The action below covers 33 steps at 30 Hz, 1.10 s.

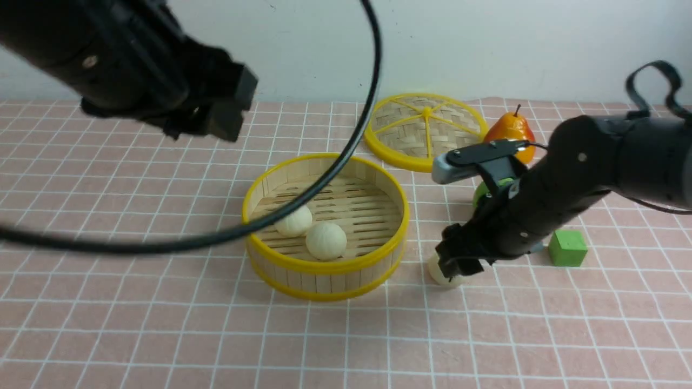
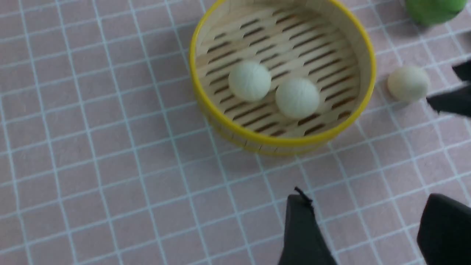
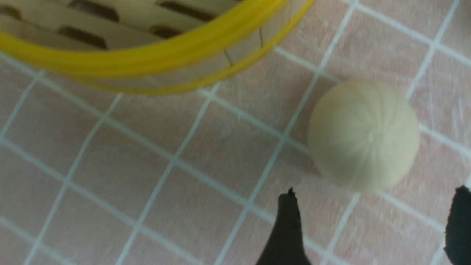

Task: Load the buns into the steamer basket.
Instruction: Use the right arm to grab a steamed stuffed bun, then use the right arm to put the steamed stuffed bun into the steamer

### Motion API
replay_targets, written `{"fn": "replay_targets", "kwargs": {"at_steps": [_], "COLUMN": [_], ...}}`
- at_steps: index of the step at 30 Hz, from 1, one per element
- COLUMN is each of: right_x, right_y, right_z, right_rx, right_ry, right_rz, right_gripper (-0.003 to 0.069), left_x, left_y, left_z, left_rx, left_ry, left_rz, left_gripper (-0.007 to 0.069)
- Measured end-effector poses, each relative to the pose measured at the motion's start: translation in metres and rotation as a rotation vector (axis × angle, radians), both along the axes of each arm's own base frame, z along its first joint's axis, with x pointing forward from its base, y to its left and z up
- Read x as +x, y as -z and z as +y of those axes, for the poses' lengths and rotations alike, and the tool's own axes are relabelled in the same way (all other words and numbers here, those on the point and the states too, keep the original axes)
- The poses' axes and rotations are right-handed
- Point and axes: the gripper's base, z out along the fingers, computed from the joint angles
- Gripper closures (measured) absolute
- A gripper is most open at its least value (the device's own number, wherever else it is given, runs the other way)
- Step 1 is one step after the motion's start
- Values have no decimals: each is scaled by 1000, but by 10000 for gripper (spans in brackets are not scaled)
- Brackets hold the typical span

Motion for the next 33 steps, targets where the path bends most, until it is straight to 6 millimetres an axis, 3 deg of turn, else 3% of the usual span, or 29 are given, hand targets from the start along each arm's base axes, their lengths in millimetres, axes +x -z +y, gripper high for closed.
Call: {"fn": "replay_targets", "kwargs": {"at_steps": [2,3,4,6,7,9,11,13,14,16,18,19,22,23,25,26,29,33], "right_x": [15,17,25,31,32,34,33,32,31,31,36,37,41,42,46,47,59,74], "right_y": [19,20,34,44,44,34,24,16,0,-13,-51,-54,-87,-87,-87,-87,-56,-16], "right_z": [5,5,8,10,11,12,13,13,14,14,21,22,44,48,78,80,115,128], "right_rx": [-19,-20,-28,-33,-34,-34,-40,-46,-49,-46,-6,-3,61,67,96,97,84,52], "right_ry": [-2,-3,-1,-3,-5,-18,-37,-54,-77,-86,-105,-106,-144,-150,-200,-203,-272,-286], "right_rz": [0,-3,10,18,18,26,47,55,68,65,-2,-7,-104,-110,-164,-167,-213,-214], "right_gripper": [165,176,223,309,331,522,617,638,642,642,642,642,642,642,642,642,641,637], "left_x": [-17,-20,-28,-41,-43,-63,-78,-88,-102,-109,-123,-125,-132,-132,-131,-130,-127,-126], "left_y": [20,19,31,40,44,49,56,58,67,74,92,93,117,122,139,141,153,153], "left_z": [13,16,25,40,44,68,83,92,102,107,116,116,118,118,114,113,106,103], "left_rx": [35,40,70,95,109,131,127,119,97,84,40,32,-10,-10,-33,-37,-74,-100], "left_ry": [-29,-35,-65,-139,-166,-292,-378,-416,-462,-482,-509,-509,-501,-497,-453,-445,-385,-361], "left_rz": [15,5,7,-21,-26,-94,-120,-145,-167,-171,-184,-191,-200,-196,-208,-210,-235,-256], "left_gripper": [257,260,278,310,320,362,391,402,415,420,422,422,422,422,422,422,422,422]}}
